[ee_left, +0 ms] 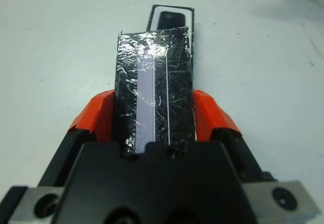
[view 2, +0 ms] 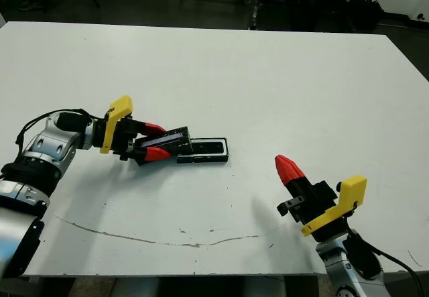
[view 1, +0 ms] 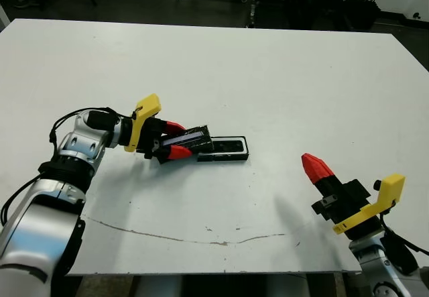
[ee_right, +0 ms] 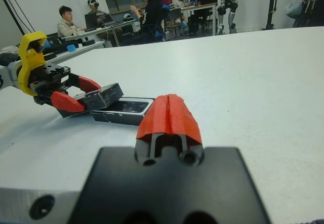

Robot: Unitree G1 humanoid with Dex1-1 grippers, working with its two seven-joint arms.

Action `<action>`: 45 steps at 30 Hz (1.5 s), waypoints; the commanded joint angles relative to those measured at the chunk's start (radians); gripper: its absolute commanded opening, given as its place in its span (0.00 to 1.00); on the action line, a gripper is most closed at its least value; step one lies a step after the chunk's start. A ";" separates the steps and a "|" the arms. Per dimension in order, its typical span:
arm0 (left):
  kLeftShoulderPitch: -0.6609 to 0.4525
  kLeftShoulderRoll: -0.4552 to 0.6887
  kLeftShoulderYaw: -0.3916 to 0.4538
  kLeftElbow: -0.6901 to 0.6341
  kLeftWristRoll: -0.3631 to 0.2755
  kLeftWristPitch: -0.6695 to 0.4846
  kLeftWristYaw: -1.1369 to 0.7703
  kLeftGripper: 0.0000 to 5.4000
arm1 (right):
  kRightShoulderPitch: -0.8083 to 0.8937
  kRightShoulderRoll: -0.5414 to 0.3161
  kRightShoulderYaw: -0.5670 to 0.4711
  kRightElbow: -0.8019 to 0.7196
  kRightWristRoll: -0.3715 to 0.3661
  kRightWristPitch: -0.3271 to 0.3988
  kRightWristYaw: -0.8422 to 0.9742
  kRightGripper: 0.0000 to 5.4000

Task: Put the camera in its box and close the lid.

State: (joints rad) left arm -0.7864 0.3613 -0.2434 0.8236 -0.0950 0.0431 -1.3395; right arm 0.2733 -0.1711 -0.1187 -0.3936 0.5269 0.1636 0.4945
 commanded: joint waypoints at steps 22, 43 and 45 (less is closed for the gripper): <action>0.035 -0.140 -0.129 0.029 0.131 -0.086 0.087 0.58 | 0.034 0.003 -0.004 -0.001 0.012 -0.018 -0.004 0.00; -0.057 -0.276 -0.176 0.165 0.194 -0.106 0.130 0.58 | 0.061 -0.005 -0.001 -0.027 0.028 -0.001 -0.007 0.00; -0.071 -0.293 -0.173 0.188 0.193 -0.101 0.129 0.58 | 0.060 -0.007 -0.002 -0.027 0.027 -0.002 -0.006 0.00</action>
State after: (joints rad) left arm -0.8989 0.1664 -0.3660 0.9748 0.0610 -0.0733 -1.1937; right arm 0.3293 -0.1643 -0.1148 -0.4181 0.5501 0.1534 0.4925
